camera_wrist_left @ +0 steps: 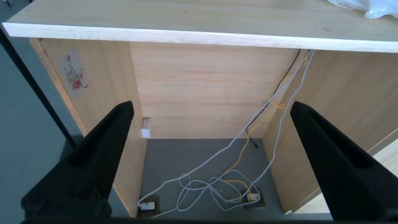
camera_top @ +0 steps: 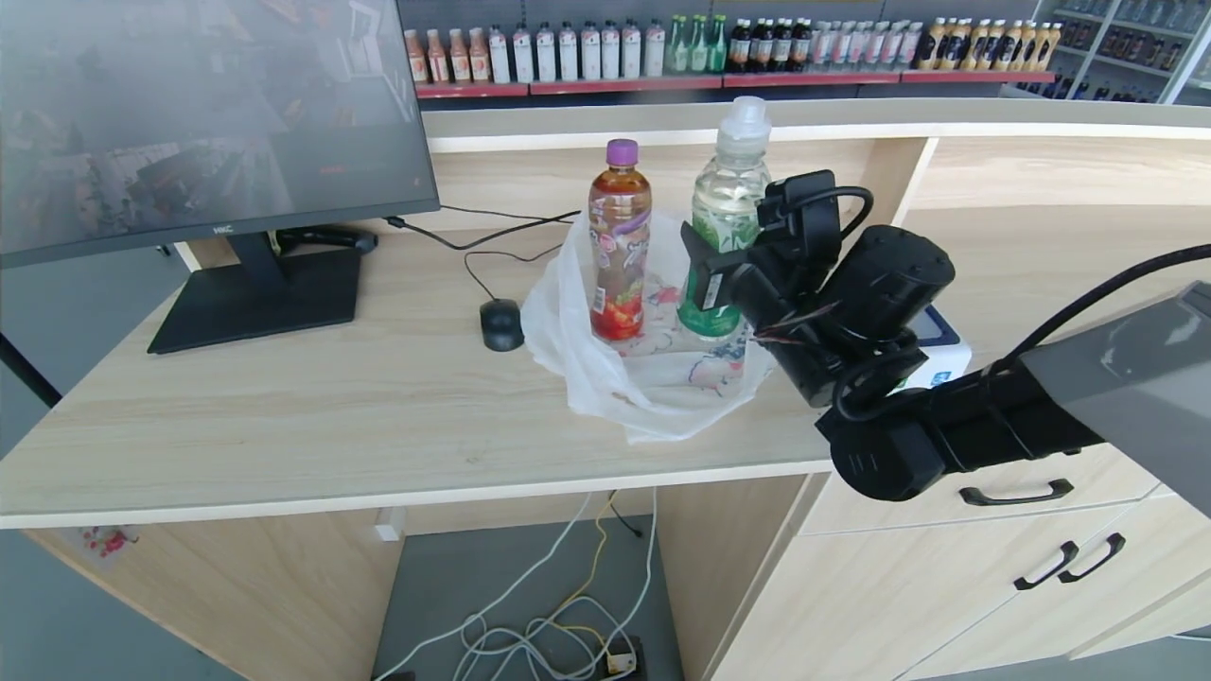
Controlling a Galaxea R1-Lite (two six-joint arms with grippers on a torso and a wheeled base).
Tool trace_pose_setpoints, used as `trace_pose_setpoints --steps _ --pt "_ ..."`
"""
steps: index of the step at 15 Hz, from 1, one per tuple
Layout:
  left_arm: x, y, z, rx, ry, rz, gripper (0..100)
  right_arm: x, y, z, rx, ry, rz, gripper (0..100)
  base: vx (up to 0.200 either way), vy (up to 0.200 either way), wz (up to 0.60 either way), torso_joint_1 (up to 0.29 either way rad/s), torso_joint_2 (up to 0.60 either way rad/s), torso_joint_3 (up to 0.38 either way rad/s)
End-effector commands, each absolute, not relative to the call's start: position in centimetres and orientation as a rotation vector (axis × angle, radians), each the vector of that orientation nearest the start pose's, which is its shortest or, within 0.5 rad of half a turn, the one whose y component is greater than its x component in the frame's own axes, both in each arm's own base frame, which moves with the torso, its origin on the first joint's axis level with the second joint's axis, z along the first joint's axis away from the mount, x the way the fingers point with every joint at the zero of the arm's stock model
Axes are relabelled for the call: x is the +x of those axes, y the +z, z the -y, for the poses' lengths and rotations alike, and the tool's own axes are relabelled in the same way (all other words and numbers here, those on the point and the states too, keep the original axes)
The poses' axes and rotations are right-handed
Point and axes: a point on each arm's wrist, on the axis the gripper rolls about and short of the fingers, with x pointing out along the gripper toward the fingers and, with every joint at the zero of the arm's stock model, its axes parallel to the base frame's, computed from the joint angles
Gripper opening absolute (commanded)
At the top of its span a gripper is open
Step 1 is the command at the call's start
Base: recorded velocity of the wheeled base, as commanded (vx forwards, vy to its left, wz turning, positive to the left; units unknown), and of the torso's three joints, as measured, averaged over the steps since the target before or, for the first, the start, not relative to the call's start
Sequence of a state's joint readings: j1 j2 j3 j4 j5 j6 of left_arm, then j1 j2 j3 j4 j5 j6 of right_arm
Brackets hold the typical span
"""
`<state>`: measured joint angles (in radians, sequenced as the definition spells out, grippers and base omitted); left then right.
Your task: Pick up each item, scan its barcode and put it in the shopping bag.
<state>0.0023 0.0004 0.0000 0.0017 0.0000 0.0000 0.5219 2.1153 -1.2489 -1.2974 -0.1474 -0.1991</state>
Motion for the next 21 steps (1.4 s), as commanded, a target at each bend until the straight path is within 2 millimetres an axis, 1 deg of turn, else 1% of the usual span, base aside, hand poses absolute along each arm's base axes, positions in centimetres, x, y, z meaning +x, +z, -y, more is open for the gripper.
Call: trace_pose_setpoints --steps 1,3,4,6,8,12,15,21 --pt "-2.3 7.5 0.0 0.000 0.003 -0.002 100 36.6 21.7 -20.7 -0.056 0.327 0.432 0 0.000 0.000 0.00 0.000 0.00 0.000" --pt "-2.3 7.5 0.0 0.000 0.003 -0.002 100 36.9 21.4 -20.7 -0.067 0.328 0.405 0 0.000 0.000 0.00 0.000 0.00 0.000" --pt "-2.3 7.5 0.0 0.000 0.003 -0.002 100 37.2 21.3 -20.2 -0.073 0.317 0.393 0 0.000 0.000 0.00 0.000 0.00 0.000" --pt "-2.3 7.5 0.0 0.000 0.002 -0.002 100 37.6 21.1 -20.3 -0.084 0.331 0.367 0 0.000 0.000 0.00 0.000 0.00 0.000" --pt "-2.3 7.5 0.0 0.000 0.003 -0.002 100 38.6 21.2 -20.1 -0.075 0.321 0.369 0 0.000 0.000 0.00 0.000 0.00 0.000" --pt "-2.3 7.5 0.0 0.000 0.002 -0.002 100 39.7 21.5 -20.4 -0.079 0.320 0.344 0 0.000 0.000 0.00 0.000 0.00 0.000" --pt "-2.3 7.5 0.0 0.000 0.003 -0.002 100 40.8 21.2 -20.9 -0.076 0.317 0.354 0 0.000 0.000 0.00 0.000 0.00 0.000" --pt "-2.3 7.5 0.0 0.000 0.002 -0.002 100 41.5 19.7 -21.3 -0.085 0.320 0.324 0 0.000 0.000 0.00 0.000 0.00 0.000"
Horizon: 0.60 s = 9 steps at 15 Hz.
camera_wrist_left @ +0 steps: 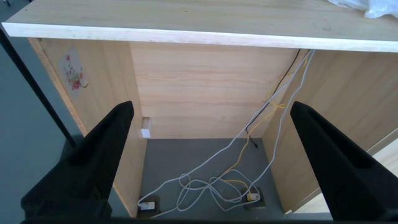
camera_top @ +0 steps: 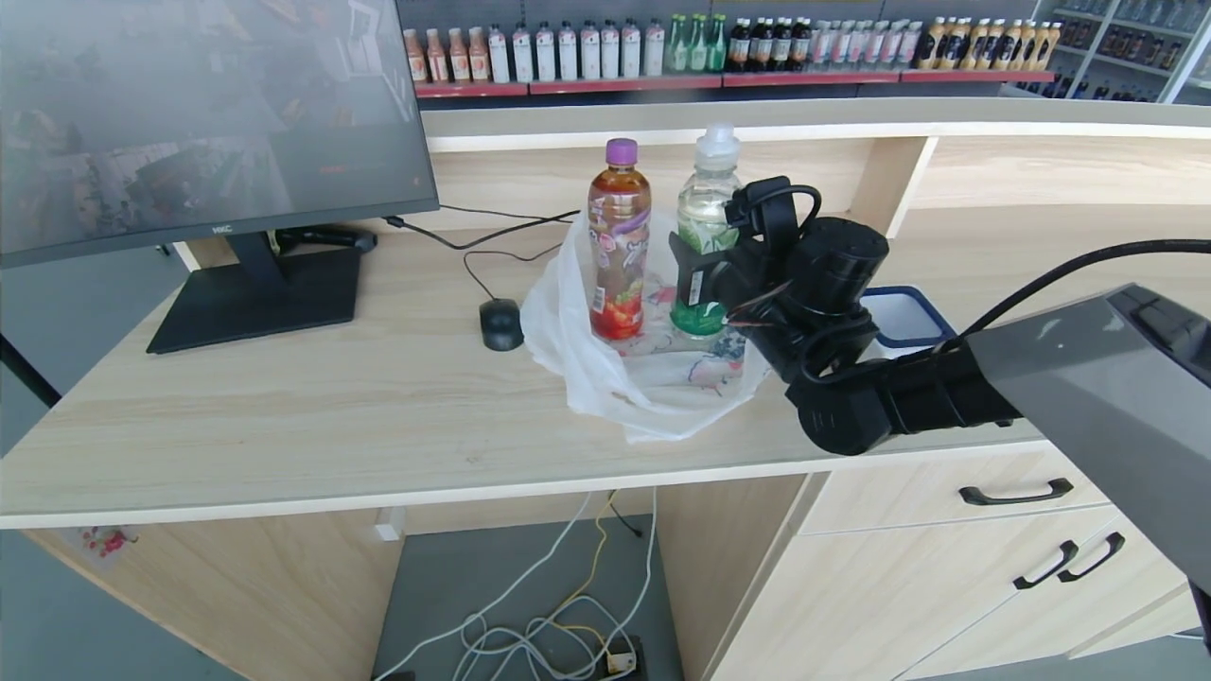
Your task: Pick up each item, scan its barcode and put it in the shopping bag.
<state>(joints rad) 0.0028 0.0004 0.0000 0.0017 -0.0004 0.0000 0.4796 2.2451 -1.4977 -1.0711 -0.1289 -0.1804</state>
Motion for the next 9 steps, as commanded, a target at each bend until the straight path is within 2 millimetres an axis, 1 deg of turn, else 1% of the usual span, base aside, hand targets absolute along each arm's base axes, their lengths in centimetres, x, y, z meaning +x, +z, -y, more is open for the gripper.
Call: trace_pose_setpoints --steps 1,6,9 --pt "-2.28 7.53 0.01 0.000 0.003 -0.002 100 41.58 19.49 -21.33 -0.085 0.321 0.320 0 0.000 0.000 0.00 0.000 0.00 0.000" --pt "-2.28 7.53 0.01 0.000 0.002 -0.002 100 41.80 18.71 -21.45 -0.088 0.325 0.302 0 0.000 0.000 0.00 0.000 0.00 0.000" --pt "-2.28 7.53 0.01 0.000 0.003 -0.002 100 41.85 18.60 -21.39 -0.071 0.327 0.296 0 0.000 0.000 0.00 0.000 0.00 0.000"
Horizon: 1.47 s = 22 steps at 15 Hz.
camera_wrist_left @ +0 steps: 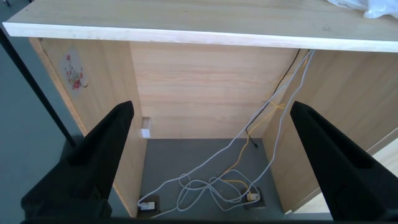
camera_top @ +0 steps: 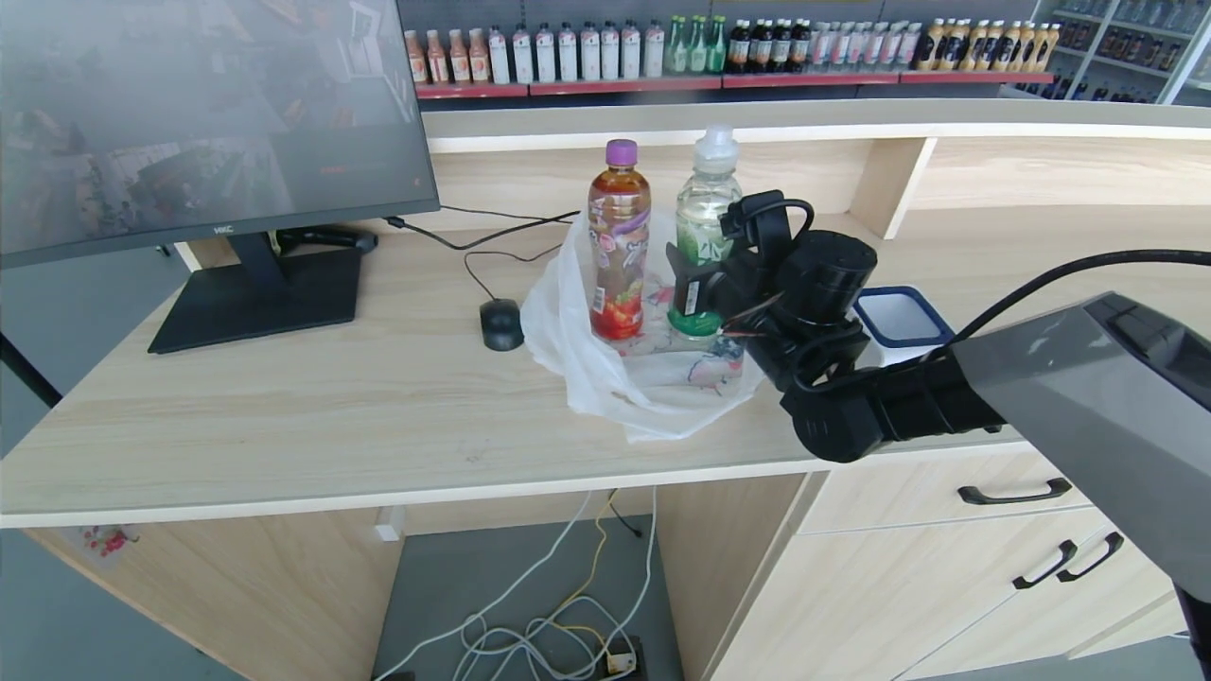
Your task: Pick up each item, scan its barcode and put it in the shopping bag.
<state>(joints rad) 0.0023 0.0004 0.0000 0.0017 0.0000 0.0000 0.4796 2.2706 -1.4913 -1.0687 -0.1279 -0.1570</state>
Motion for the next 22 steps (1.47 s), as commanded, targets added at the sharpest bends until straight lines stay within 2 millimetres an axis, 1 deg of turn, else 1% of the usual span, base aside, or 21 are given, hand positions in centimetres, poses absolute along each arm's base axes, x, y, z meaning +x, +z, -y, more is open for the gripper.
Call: trace_pose_setpoints --steps 1,12,13,18,22 --pt "-2.3 7.5 0.0 0.000 0.003 -0.002 100 41.9 18.5 -21.4 -0.066 0.326 0.293 0 0.000 0.000 0.00 0.000 0.00 0.000" --pt "-2.3 7.5 0.0 0.000 0.003 -0.002 100 42.0 18.3 -21.2 -0.062 0.324 0.286 0 0.000 0.000 0.00 0.000 0.00 0.000" --pt "-2.3 7.5 0.0 0.000 0.003 -0.002 100 42.0 18.2 -21.2 -0.063 0.325 0.284 100 0.000 0.000 0.00 0.000 0.00 0.000" --pt "-2.3 7.5 0.0 0.000 0.003 -0.002 100 41.9 18.4 -21.3 -0.060 0.325 0.294 100 0.000 0.000 0.00 0.000 0.00 0.000" --pt "-2.3 7.5 0.0 0.000 0.002 -0.002 100 41.5 19.3 -21.1 -0.054 0.324 0.313 100 0.000 0.000 0.00 0.000 0.00 0.000"
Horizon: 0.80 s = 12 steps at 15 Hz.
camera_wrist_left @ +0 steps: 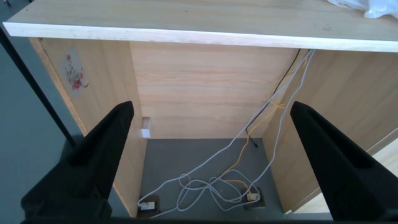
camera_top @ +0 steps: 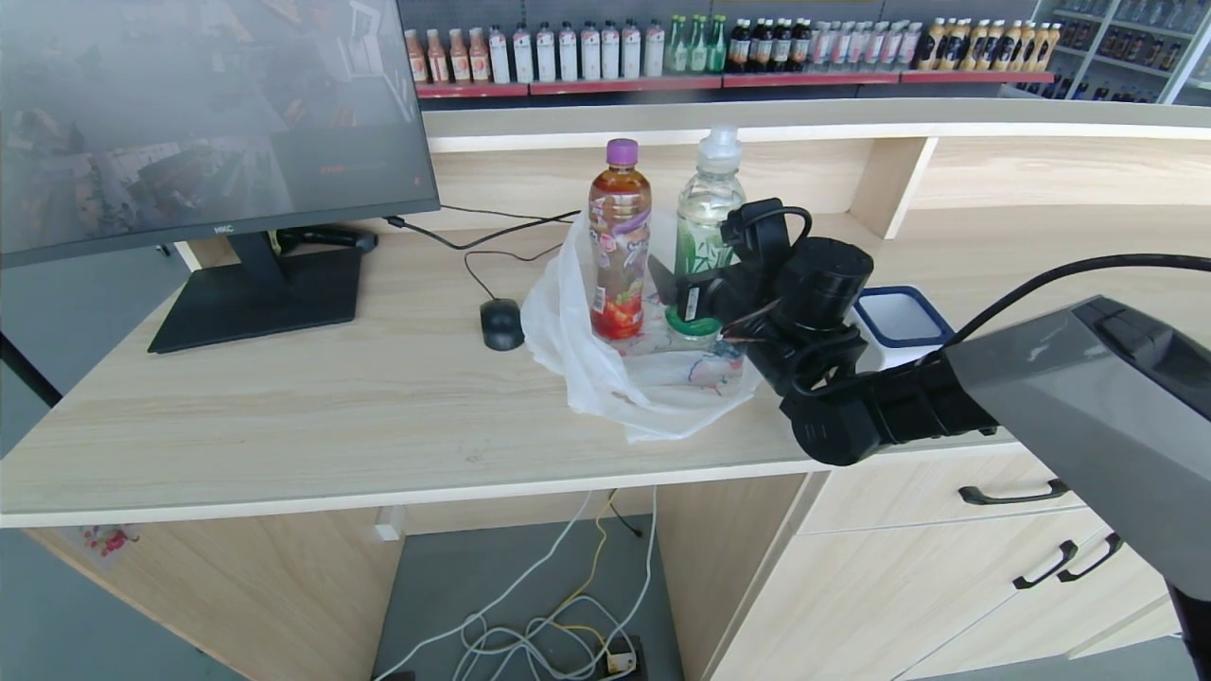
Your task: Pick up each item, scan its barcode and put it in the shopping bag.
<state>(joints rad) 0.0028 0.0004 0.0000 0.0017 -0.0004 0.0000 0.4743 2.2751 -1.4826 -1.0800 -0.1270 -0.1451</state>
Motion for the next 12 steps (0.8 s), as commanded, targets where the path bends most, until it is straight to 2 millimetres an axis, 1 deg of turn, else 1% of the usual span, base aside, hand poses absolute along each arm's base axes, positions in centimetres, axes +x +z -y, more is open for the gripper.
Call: trace_pose_setpoints --steps 1,5,7,9,11,12 --pt "-2.3 7.5 0.0 0.000 0.003 -0.002 100 41.2 20.0 -20.8 -0.050 0.320 0.323 100 0.000 0.000 0.00 0.000 0.00 0.000" --pt "-2.3 7.5 0.0 0.000 0.003 -0.002 100 39.1 21.9 -19.8 -0.050 0.320 0.332 100 0.000 0.000 0.00 0.000 0.00 0.000" --pt "-2.3 7.5 0.0 0.000 0.003 -0.002 100 36.9 22.6 -18.7 -0.044 0.315 0.351 100 0.000 0.000 0.00 0.000 0.00 0.000" --pt "-2.3 7.5 0.0 0.000 0.002 -0.002 100 34.5 22.6 -17.4 -0.038 0.313 0.361 100 0.000 0.000 0.00 0.000 0.00 0.000" --pt "-2.3 7.5 0.0 0.000 0.003 -0.002 100 32.0 22.8 -15.5 -0.037 0.298 0.372 100 0.000 0.000 0.00 0.000 0.00 0.000" --pt "-2.3 7.5 0.0 0.000 0.003 -0.002 100 30.0 22.8 -14.0 -0.036 0.285 0.371 100 0.000 0.000 0.00 0.000 0.00 0.000"
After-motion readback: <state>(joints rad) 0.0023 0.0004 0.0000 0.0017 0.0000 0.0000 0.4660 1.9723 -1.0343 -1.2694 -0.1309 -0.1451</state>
